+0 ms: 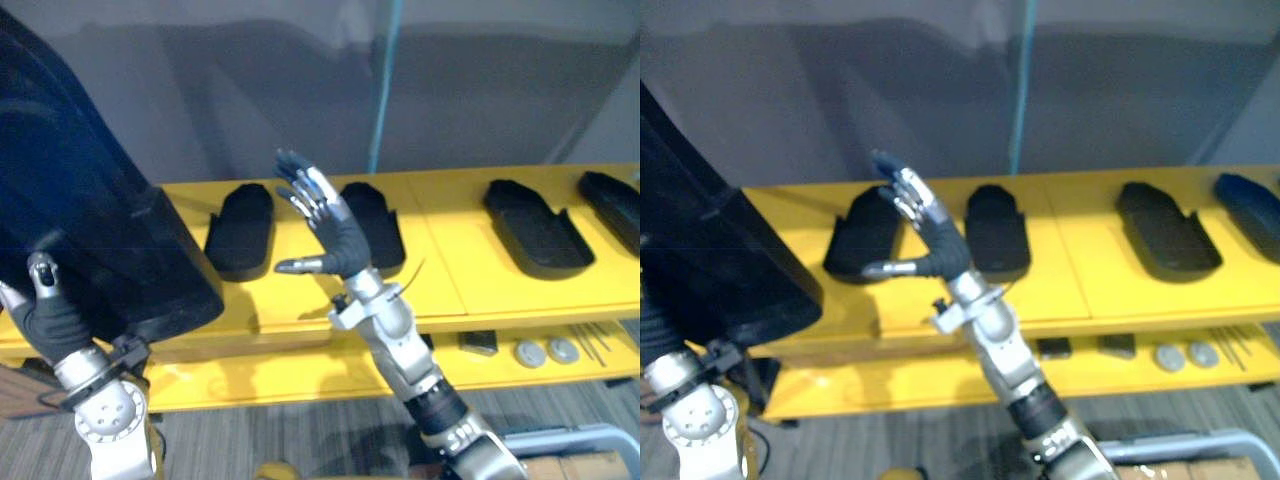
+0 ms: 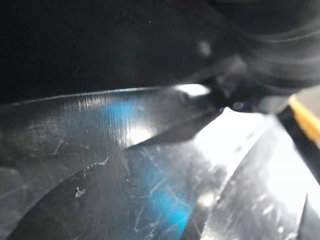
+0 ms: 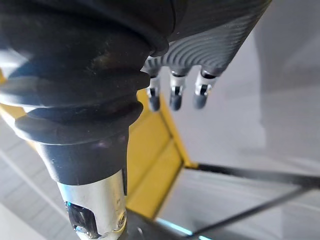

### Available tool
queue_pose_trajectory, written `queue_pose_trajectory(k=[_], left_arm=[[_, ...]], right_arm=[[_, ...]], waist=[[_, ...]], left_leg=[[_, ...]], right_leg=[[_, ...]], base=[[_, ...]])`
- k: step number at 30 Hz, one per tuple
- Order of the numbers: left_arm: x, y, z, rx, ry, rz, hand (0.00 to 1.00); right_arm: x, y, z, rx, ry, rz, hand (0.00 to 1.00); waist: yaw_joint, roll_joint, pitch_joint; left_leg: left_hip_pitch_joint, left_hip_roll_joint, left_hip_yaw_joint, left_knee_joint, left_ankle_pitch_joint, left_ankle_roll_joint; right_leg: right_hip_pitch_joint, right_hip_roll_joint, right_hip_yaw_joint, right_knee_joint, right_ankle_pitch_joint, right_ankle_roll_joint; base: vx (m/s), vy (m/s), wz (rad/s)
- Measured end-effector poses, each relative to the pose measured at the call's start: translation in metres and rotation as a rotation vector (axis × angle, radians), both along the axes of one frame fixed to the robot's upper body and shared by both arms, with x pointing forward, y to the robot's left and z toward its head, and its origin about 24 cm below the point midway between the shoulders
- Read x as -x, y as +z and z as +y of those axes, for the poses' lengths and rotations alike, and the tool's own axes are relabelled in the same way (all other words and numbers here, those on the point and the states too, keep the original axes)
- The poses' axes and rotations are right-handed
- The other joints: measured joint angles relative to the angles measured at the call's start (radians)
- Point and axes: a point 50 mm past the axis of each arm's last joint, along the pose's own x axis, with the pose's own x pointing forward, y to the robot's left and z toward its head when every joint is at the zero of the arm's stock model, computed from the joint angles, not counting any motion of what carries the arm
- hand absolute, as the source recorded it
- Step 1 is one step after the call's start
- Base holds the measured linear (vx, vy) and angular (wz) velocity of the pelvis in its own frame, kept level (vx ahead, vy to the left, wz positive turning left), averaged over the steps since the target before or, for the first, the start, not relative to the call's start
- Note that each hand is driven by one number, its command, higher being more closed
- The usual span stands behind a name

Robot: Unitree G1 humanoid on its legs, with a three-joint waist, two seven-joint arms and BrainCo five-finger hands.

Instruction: Walk over and take plastic housings, then place them on the shelf

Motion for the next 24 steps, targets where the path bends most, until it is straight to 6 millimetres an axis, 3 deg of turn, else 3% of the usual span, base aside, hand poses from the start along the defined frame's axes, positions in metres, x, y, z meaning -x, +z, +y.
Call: queue_pose_trajectory(k=[3, 6, 8, 11, 14, 18, 21, 24], left_arm=[[0.011, -0.005, 0.024, -0.035, 0.091, 0.080, 1.00], [0.018, -0.020, 0.063, -0.039, 0.197, 0.233, 1.00], [0.019, -0.032, 0.089, -0.020, 0.250, 0.342, 1.00], [0.027, -0.048, 0.137, 0.036, 0.368, 0.514, 1.00], [0.028, -0.038, 0.174, 0.069, 0.439, 0.614, 1.00], [0.025, -0.018, 0.204, 0.051, 0.478, 0.789, 1.00], [0.014, -0.013, 0.210, 0.028, 0.443, 0.919, 1.00], [0.008, -0.012, 0.210, -0.022, 0.401, 1.039, 1.00]], right_arm=[[-0.003, -0.008, -0.004, 0.046, -0.055, 0.033, 0.00], [-0.005, -0.033, -0.028, 0.074, -0.193, 0.128, 0.00], [-0.005, -0.046, -0.055, 0.077, -0.312, 0.179, 0.00], [0.003, -0.061, -0.112, 0.078, -0.535, 0.250, 0.00], [0.018, -0.073, -0.167, 0.126, -0.738, 0.310, 0.00], [0.035, -0.085, -0.213, 0.181, -0.899, 0.382, 0.00], [0.047, -0.093, -0.227, 0.178, -0.935, 0.434, 0.00], [0.050, -0.098, -0.229, 0.173, -0.934, 0.465, 0.00]], waist=[[-0.001, -0.003, -0.009], [-0.004, 0.005, -0.039], [-0.008, 0.012, -0.040], [-0.033, 0.025, -0.041], [-0.067, 0.032, -0.042], [-0.124, 0.031, -0.043], [-0.157, 0.032, -0.042], [-0.164, 0.034, -0.041]], left_leg=[[-0.002, -0.006, -0.008, -0.008, 0.005, 0.000], [-0.013, -0.007, 0.024, -0.008, 0.005, -0.001], [0.004, -0.005, 0.056, -0.007, 0.005, -0.001], [0.019, 0.003, 0.132, -0.008, 0.005, -0.001], [0.020, 0.010, 0.191, -0.015, 0.002, -0.003], [0.020, 0.010, 0.254, -0.026, 0.002, -0.003], [0.022, 0.007, 0.272, -0.027, 0.002, -0.002], [0.020, 0.008, 0.290, -0.028, 0.002, -0.002]], right_leg=[[0.000, -0.005, -0.006, 0.000, 0.003, 0.005], [-0.022, -0.009, 0.011, 0.000, 0.006, 0.009], [-0.025, -0.013, 0.034, 0.000, 0.009, 0.013], [-0.049, -0.021, 0.089, 0.008, 0.014, 0.019], [-0.089, -0.018, 0.144, 0.016, 0.018, 0.016], [-0.136, -0.016, 0.214, 0.015, 0.033, 0.015], [-0.147, -0.016, 0.237, 0.014, 0.045, 0.018], [-0.162, -0.012, 0.254, 0.014, 0.049, 0.017]], base=[[0.03, 0.018, 0.11], [0.02, 0.016, -0.13], [0.04, 0.033, -0.34], [-0.03, 0.036, -0.47], [-0.06, 0.015, -0.52], [-0.05, 0.018, -0.46], [-0.01, 0.023, -0.24], [0.01, 0.012, -0.15]])
